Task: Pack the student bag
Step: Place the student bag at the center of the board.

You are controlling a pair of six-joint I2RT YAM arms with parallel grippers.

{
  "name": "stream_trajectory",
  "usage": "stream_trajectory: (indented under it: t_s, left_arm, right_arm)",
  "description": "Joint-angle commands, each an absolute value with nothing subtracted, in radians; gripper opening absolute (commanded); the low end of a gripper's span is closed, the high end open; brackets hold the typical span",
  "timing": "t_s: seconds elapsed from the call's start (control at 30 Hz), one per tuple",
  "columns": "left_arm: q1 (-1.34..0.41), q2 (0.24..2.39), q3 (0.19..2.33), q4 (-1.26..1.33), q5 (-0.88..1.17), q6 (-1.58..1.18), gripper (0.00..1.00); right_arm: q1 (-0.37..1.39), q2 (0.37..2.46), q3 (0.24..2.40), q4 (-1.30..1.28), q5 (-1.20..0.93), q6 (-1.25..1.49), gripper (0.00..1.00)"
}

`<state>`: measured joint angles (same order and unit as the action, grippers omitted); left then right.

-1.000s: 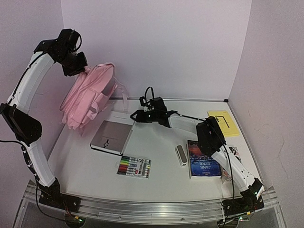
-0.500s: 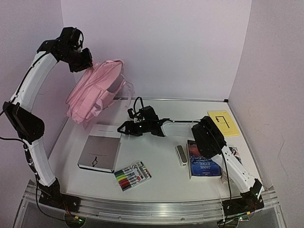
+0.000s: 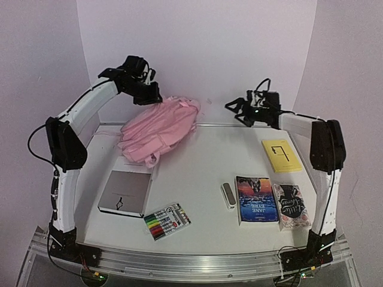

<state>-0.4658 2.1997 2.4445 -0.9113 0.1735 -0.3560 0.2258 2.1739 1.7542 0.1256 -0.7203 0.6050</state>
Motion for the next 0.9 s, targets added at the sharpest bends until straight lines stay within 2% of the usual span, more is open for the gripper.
stream_trajectory:
  t_s: [0.0, 0.3, 0.43, 0.53, 0.67, 0.73, 0.87]
  left_arm:
    - [-0.548, 2.265, 2.519, -0.738, 0.273, -0.168, 0.0]
    - [-0.574, 2.222, 2.253, -0.754, 0.334, -0.058, 0.01]
    - [-0.574, 2.209, 2.236, -0.817, 0.321, -0.062, 0.16]
    - [-0.572, 2.194, 2.233, -0.836, 0.277, -0.103, 0.2]
    - [-0.563, 2.176, 2.227, -0.83, 0.222, -0.16, 0.13]
    - [-0.547, 2.177, 2.248, -0.818, 0.201, -0.221, 0.07]
    - [-0.535, 2.231, 2.352, -0.74, 0.283, -0.34, 0.03]
  right_arm:
    - [0.19, 2.11, 1.693, 0.015, -0.754, 0.546, 0.98]
    - [0.187, 2.071, 1.595, -0.075, -0.757, 0.442, 0.98]
    - [0.201, 2.088, 1.599, -0.114, -0.757, 0.402, 0.95]
    - [0.23, 2.094, 1.611, -0.137, -0.735, 0.361, 0.94]
    - [0.263, 2.128, 1.638, -0.149, -0.721, 0.368, 0.94]
    - [0.285, 2.134, 1.66, -0.161, -0.72, 0.367, 0.96]
    - [0.339, 2.094, 1.657, -0.164, -0.691, 0.343, 0.98]
